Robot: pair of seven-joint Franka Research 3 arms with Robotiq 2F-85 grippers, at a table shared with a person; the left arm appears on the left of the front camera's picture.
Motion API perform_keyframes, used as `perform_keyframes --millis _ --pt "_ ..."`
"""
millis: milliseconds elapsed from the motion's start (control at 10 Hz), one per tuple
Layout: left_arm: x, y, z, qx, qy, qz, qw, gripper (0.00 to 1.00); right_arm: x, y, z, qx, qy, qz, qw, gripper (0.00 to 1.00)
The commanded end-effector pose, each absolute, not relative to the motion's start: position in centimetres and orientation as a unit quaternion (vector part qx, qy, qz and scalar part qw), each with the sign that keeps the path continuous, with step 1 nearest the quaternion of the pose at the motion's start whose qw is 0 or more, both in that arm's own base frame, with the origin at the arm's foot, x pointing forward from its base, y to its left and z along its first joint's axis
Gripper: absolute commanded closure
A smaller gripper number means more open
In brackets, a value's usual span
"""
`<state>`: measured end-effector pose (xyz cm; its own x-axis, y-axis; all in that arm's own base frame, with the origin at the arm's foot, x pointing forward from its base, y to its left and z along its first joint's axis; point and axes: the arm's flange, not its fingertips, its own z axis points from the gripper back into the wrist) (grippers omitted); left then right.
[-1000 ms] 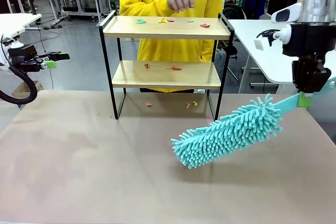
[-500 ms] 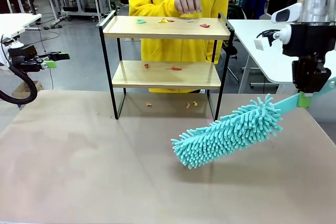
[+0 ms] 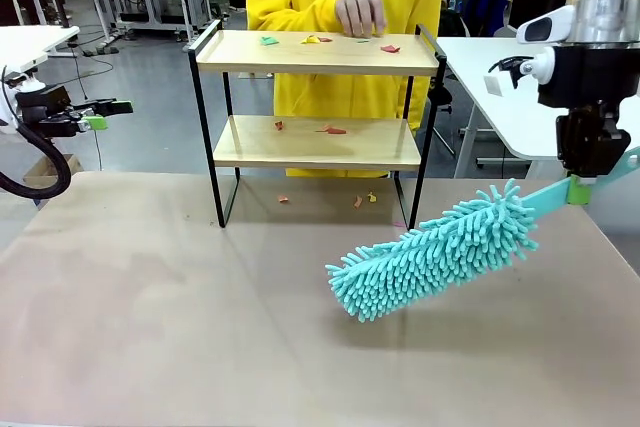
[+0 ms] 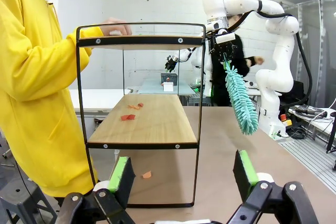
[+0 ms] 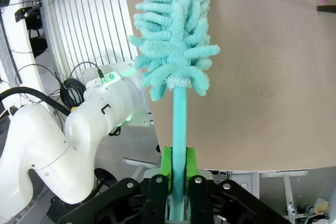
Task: Clean the shelf.
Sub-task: Clean the specific section of the Shelf indicated by the human with the Duster.
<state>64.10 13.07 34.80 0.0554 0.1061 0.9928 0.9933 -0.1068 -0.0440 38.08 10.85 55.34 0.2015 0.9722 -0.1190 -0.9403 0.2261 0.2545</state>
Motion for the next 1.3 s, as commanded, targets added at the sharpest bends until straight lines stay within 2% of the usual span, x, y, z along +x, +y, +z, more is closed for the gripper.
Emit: perform_keyframes --millis 0,1200 --pt "63.91 13.09 34.92 -0.560 -0.488 -0.492 0.454 0.00 37.95 10.73 55.63 0.062 0.124 0.619 0.773 0.87" --pt "63.91 13.09 34.92 -0.560 -0.488 -0.492 0.454 0.00 37.95 10.73 55.63 0.062 0.124 0.619 0.773 0.87"
